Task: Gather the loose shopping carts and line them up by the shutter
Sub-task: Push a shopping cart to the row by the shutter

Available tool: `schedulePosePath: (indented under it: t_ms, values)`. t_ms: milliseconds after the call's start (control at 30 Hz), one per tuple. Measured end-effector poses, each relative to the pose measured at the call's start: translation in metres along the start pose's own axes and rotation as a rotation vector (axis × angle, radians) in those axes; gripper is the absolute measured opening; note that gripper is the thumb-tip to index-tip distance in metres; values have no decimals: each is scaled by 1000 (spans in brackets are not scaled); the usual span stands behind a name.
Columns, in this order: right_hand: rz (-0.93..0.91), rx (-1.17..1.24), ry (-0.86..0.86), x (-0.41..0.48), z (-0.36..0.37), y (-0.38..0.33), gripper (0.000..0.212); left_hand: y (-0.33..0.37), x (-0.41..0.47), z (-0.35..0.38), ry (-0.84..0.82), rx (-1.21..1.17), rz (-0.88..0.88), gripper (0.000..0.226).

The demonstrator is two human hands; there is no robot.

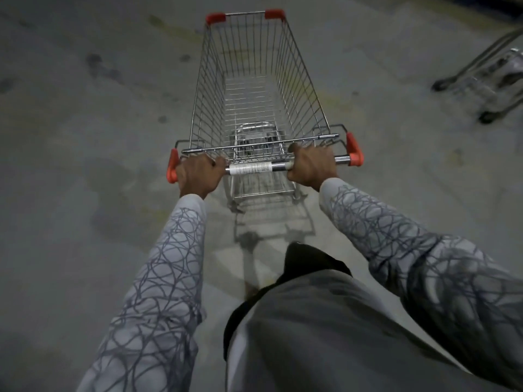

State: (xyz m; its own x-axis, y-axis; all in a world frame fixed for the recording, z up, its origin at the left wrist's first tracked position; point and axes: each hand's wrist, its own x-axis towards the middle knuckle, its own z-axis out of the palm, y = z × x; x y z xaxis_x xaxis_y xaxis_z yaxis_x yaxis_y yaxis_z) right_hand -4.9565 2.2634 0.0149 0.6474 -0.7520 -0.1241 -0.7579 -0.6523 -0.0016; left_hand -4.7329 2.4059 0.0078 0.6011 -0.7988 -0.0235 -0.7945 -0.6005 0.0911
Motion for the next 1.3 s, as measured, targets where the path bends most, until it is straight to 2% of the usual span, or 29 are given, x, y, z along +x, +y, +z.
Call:
schedulePosePath:
  t_ms: [233,500,633,833,933,1067,1200,1300]
  values:
    - [90,-44,14,46,-1,-92,39,-93,70,-1,-4,13,36,66]
    - [173,-12,39,156,-14,-201,36,-210,197,-10,-20,-26,177,62]
    - [208,21,46,216,-23,-261,37,-269,265,-20,-41,27,191,62]
    - [236,56,18,304,-31,-357,42,-356,376,-29,-186,103,184,68]
    - [281,73,37,354,-31,-401,35,-400,438,-31,-218,89,180,53]
    - [315,88,35,428,-38,-457,36,-451,517,-44,-223,137,232,48]
    - [390,111,31,496,-54,-502,39,-493,583,-60,-260,187,339,69]
    - [402,116,3,541,-65,-531,43,-519,630,-66,-254,175,358,51]
